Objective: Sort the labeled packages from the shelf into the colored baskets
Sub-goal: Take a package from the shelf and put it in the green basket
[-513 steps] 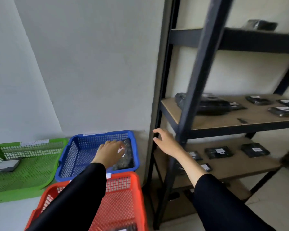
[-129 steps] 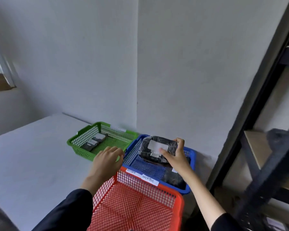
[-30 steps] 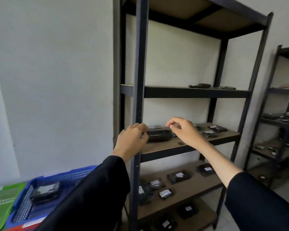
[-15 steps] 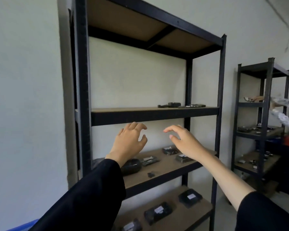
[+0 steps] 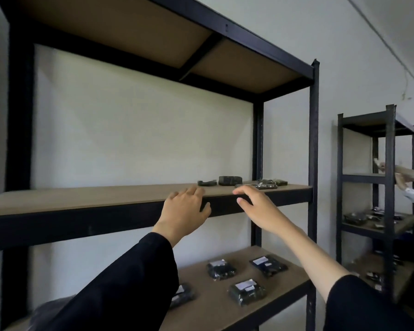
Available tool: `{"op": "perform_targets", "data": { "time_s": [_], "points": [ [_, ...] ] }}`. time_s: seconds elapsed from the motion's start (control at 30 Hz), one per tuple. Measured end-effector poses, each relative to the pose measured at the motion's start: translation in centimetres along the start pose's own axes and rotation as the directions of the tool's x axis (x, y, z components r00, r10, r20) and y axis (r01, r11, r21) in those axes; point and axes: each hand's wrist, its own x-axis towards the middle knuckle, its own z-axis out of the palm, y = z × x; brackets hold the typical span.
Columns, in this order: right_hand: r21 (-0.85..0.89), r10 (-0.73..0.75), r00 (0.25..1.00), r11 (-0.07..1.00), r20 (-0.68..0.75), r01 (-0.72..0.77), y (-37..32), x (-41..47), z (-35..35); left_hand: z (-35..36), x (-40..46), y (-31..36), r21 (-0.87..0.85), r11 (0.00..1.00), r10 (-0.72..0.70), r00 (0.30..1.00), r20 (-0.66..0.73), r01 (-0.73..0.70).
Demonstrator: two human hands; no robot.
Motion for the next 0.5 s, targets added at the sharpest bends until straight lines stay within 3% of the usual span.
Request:
{"op": "perform_targets", "data": {
  "time_s": [0.27,0.5],
  "points": [
    [0.007,0.034,0.988,0.999,-0.148,-0.033,9.5,6.3,-1.9,4.7,6.3,4.4,0.155,0.984,-0.084,0.995,-0.055,0.092],
    [-0.091,0.055,0.997,0.994,-0.049,-0.059,16.3,11.6,-3.4,7.4,12.1,8.9,0.235,0.954,-0.174,0.983,-0.064,0.184]
  ]
}}
